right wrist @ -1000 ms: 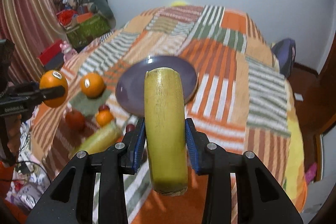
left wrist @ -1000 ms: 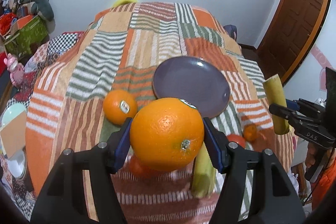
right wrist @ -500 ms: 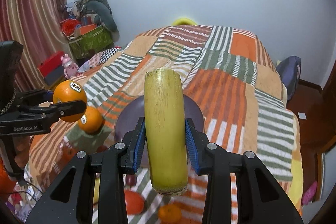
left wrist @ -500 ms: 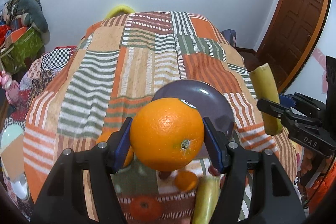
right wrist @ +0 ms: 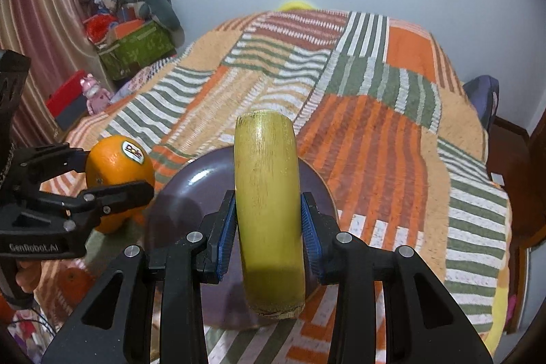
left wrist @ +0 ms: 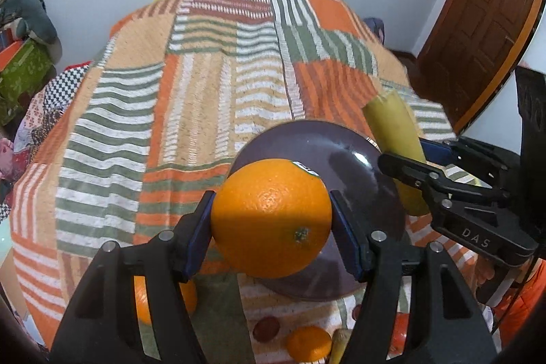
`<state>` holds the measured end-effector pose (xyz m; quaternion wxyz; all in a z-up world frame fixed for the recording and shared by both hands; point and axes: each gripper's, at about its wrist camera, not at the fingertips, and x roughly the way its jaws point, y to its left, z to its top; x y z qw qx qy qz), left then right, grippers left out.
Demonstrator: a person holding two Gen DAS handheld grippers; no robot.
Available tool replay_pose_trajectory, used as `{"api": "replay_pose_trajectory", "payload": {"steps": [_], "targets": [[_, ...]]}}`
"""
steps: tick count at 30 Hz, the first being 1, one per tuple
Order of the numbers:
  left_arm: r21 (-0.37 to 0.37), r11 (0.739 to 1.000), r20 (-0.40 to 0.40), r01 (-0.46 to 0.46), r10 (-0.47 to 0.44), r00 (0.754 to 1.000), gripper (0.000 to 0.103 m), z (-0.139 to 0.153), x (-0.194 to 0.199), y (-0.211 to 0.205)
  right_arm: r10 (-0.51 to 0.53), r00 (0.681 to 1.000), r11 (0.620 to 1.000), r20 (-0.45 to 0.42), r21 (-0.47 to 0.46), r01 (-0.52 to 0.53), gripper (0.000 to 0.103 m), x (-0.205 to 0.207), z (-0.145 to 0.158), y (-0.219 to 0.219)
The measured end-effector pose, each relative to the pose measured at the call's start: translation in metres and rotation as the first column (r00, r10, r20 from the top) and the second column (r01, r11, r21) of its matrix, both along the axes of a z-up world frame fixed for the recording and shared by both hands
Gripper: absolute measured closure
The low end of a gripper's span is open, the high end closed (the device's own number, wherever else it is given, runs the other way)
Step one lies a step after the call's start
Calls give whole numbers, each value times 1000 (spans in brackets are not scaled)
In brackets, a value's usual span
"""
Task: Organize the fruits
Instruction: 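Carry the orange and corn cob over the purple plate with both grippers, then open both grippers to set the orange and corn cob on the plate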
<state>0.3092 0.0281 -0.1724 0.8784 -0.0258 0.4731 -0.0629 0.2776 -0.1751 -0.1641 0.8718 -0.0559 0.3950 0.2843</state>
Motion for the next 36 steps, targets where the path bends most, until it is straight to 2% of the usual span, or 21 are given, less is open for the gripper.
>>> {"api": "replay_pose_trajectory", "payload": {"steps": [8, 14, 20, 28, 31, 34, 36], "targets": [[35, 998, -82, 61, -58, 995, 39, -30, 25, -10, 22, 998, 998, -64, -61, -26, 70, 19, -28, 12], [21, 999, -127, 47, -44, 991, 39, -43, 42, -4, 40, 997, 995, -73, -85, -47, 70, 23, -34, 18], [16, 999, -158, 35, -32, 987, 39, -53, 51, -2, 47, 995, 994, -87, -96, -56, 70, 29, -41, 18], [35, 997, -153, 64, -58, 987, 39, -56, 53, -10, 46, 995, 995, -90, -89, -54, 70, 32, -43, 18], [5, 998, -159, 63, -61, 985, 35, -55, 54, -7, 49, 994, 994, -93, -95, -58, 69, 31, -43, 20], [-8, 999, -156, 43, -44, 987, 22, -51, 55, -3, 49, 994, 993, -93, -102, -59, 69, 30, -44, 22], [-13, 999, -130, 30, -31, 991, 21, -45, 52, 1, 54, 994, 993, -99, -95, -64, 67, 29, -43, 22]]}}
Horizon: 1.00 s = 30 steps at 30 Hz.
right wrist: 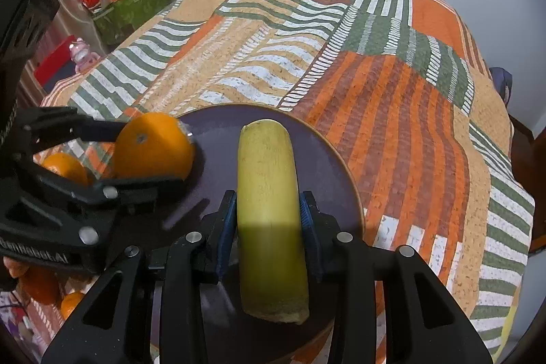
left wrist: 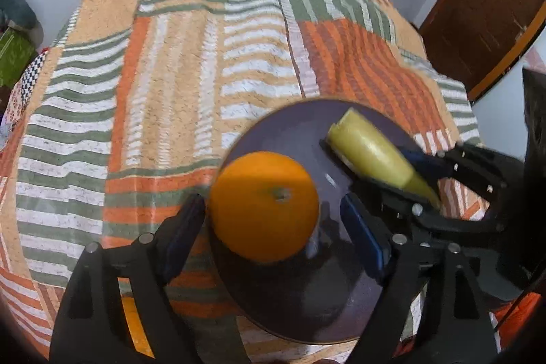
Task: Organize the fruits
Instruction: 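Open both grippers to set the orange and corn cob on the plate, then move both grippers back toward the remaining fruit on the quilt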
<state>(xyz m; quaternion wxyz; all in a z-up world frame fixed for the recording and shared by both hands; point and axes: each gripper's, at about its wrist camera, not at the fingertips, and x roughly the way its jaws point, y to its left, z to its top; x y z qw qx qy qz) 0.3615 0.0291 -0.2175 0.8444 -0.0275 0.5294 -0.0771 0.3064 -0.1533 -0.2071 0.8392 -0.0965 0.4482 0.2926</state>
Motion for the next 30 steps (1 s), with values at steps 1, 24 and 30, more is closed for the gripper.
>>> {"api": "replay_pose_trajectory", "payload": {"steps": [1, 24, 30], "targets": [[1, 1000, 13, -7, 7, 1000, 21, 3, -2, 1, 1, 1000, 1000, -3, 4, -1, 63, -1, 1, 0], [79, 997, 131, -1, -10, 991, 18, 62, -159, 23, -53, 991, 997, 122, 60, 46, 46, -115, 65, -35], [111, 994, 93, 9, -20, 995, 18, 47, -206, 27, -32, 994, 998, 108, 50, 27, 46, -158, 57, -43]]}}
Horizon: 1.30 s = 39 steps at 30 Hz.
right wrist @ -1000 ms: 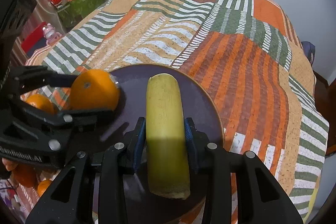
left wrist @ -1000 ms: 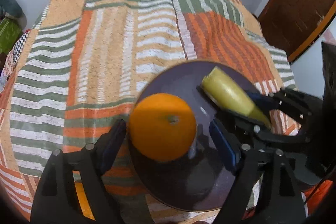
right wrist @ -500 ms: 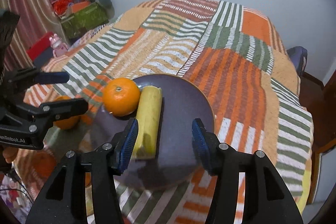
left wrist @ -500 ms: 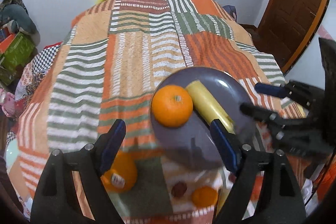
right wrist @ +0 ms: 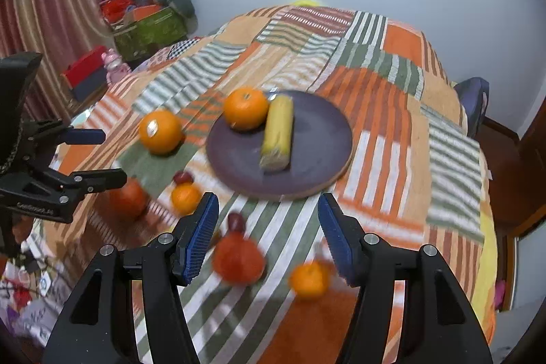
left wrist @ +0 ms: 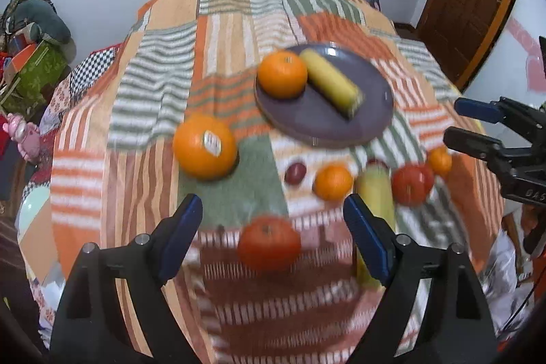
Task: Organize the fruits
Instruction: 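Move both grippers back toward the remaining fruit on the quilt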
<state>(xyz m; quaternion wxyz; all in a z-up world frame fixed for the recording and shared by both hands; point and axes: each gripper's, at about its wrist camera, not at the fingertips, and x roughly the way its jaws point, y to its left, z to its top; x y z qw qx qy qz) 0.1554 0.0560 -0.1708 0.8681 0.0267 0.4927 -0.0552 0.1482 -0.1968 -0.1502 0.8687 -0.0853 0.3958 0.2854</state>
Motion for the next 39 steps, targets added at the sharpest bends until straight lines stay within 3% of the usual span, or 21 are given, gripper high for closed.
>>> {"api": "replay_pose_trajectory", "payload": {"steps": [7, 11, 14, 21, 24, 30, 34, 39], "targets": [[40, 999, -53, 21, -18, 998, 12, -32, -29, -11, 37, 996, 999, -85, -16, -39, 46, -36, -32, 4], [3, 1000, -124, 12, -12, 992, 12, -51, -32, -15, 39, 990, 999, -132, -25, -43, 46, -42, -48, 8], [20, 1000, -149, 18, -15, 989, 12, -59, -33, -18, 43, 987, 999, -155, -17, -46, 46, -44, -55, 11], [-45, 998, -168, 33, -40, 985, 12, -56, -39, -30, 50, 982, 999, -182, -9, -53, 46, -48, -67, 17], [-8, 999, -161, 49, -50, 986, 12, -55, -40, -40, 41, 984, 999, -173, -11, -44, 46, -49, -66, 16], [-46, 995, -169, 87, -94, 981, 12, -57, -33, -60, 8, 985, 1000, -171, -3, -9, 46, -44, -60, 2], [-41, 991, -146, 124, -129, 981, 12, -55, -32, -70, -17, 986, 1000, -163, 21, 20, 46, -45, -50, -8], [-77, 992, -90, 100, -107, 990, 12, -35, -42, -48, -2, 987, 999, -158, 52, 11, 46, -54, -40, -2]]}}
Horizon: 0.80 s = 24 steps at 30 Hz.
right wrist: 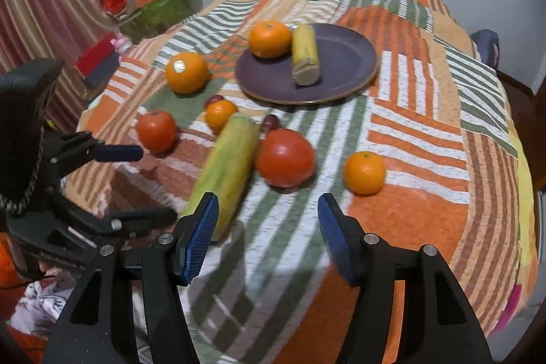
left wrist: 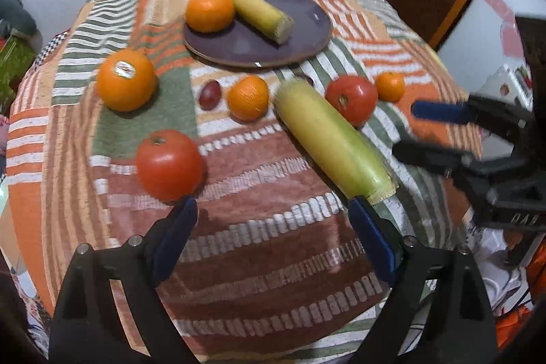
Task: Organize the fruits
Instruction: 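Move both grippers back toward the remaining fruit on the quilt, then grasp the green corn cob with the right gripper while the left grasps the Dole orange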
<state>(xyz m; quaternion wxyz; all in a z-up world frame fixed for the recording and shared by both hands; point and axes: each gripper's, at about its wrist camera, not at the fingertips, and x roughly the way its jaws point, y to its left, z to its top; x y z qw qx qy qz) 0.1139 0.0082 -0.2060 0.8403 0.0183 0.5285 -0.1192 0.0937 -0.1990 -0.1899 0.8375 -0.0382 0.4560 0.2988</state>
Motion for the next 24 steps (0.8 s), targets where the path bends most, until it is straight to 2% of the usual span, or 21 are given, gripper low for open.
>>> {"api": "replay_pose_trajectory", "payload": {"steps": [8, 18, 24], "targets": [[-58, 993, 79, -101, 105, 991, 12, 24, -17, 49, 86, 995, 996, -52, -13, -87, 59, -1, -9, 44], [-107, 979, 92, -172, 182, 979, 12, 21, -22, 84, 32, 995, 996, -98, -80, -39, 59, 30, -32, 72], [-129, 973, 97, -194, 207, 974, 12, 23, -18, 93, 31, 998, 996, -60, -77, -35, 64, 27, -32, 78]]}}
